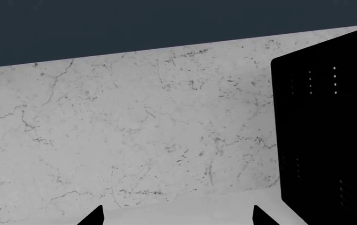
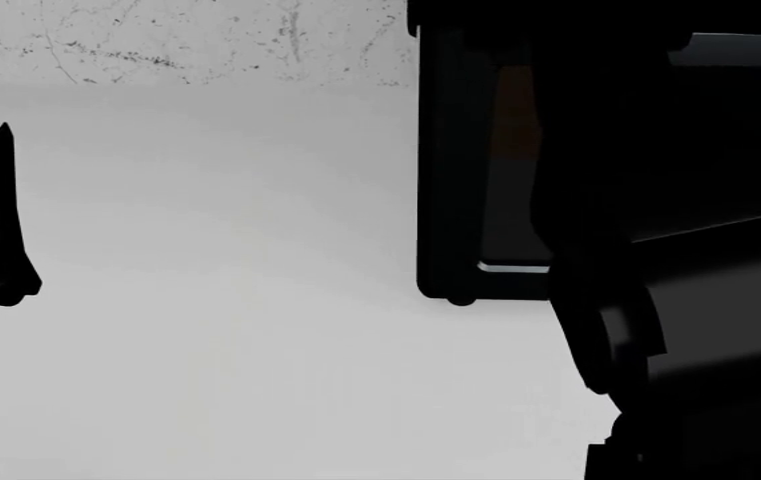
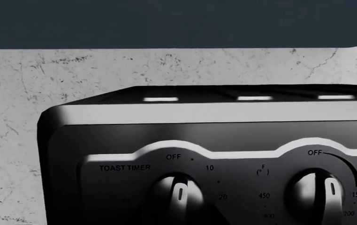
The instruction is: Turn on the toaster oven by setting the timer.
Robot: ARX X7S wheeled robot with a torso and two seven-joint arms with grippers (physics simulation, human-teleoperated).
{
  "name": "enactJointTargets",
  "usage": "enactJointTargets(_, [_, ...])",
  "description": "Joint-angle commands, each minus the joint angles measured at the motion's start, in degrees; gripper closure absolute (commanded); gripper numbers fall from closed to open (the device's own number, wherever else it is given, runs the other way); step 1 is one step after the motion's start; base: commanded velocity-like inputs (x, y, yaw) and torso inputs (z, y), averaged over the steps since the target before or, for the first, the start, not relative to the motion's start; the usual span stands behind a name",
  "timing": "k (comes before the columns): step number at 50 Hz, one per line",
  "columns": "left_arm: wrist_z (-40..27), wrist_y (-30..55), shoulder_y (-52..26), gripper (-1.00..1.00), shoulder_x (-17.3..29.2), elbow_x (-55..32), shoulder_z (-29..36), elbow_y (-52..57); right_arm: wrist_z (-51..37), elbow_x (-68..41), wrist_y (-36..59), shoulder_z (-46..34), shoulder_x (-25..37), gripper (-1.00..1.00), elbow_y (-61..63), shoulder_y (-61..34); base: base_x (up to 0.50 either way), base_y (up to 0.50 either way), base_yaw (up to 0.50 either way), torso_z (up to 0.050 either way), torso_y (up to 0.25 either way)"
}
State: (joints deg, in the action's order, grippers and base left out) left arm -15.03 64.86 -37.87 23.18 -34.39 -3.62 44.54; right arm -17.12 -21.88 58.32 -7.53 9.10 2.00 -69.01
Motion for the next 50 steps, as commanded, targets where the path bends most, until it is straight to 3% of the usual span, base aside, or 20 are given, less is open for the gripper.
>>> enactJointTargets(1, [-0.3,0.0,-0.1,-1.00,0.3,-0.3,0.0,0.3,1.5,4.8,-1.9,5.9,-3.0,1.00,0.7,-6.0,0.02,0.00,0.01,0.000,0.000])
enactJointTargets(33, [-1.5,1.4,-1.0,-1.00,1.0,-2.3,-0.8,1.7,-8.1,-3.6,1.1,18.0,-7.6,1.00,3.1,-9.2,0.01,0.00,0.00,0.003,0.001])
enactJointTargets(50, [-1.9,1.8,-1.5,-1.00,1.5,-3.1,-0.8,2.1,-13.9,-14.1,-1.1,24.8,-8.1,1.00,1.2,-9.8,0.00,0.00,0.00,0.003,0.005])
